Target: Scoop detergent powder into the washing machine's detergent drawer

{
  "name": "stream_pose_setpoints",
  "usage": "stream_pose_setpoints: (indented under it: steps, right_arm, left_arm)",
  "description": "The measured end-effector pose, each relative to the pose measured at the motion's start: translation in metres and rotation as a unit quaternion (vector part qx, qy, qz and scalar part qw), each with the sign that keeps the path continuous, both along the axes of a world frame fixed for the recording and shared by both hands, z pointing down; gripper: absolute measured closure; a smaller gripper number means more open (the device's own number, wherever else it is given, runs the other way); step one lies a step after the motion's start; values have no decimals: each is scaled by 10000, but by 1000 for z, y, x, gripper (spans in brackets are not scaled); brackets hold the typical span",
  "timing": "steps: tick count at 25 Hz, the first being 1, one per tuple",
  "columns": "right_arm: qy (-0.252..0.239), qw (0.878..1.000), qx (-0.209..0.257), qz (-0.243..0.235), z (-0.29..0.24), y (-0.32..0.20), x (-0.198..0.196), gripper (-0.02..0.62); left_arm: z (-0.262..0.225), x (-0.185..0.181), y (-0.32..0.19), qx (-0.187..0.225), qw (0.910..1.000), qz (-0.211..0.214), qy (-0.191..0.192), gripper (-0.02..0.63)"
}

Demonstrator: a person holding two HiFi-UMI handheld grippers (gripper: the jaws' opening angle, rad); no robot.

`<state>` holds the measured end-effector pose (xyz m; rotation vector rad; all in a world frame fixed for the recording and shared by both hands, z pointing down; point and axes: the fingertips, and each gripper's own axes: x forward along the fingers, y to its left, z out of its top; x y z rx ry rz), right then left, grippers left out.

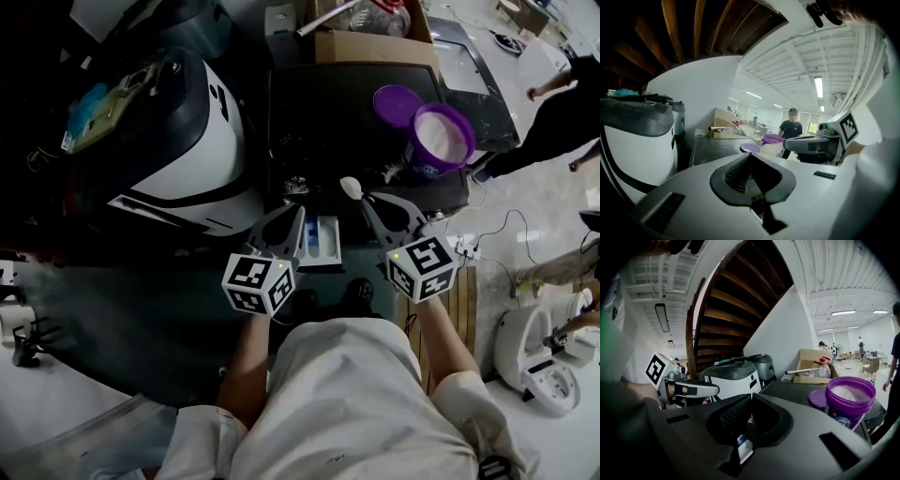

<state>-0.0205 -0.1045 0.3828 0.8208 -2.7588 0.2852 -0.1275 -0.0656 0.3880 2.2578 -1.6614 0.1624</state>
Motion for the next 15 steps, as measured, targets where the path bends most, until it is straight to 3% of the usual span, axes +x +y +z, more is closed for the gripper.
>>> stream_pose_setpoints:
  steps: [15]
  right_arm:
    - [-21,10000,-7,-81,1,-2,1,588]
  left_arm:
    - [1,3,-4,-5,10000,-37,-15,588]
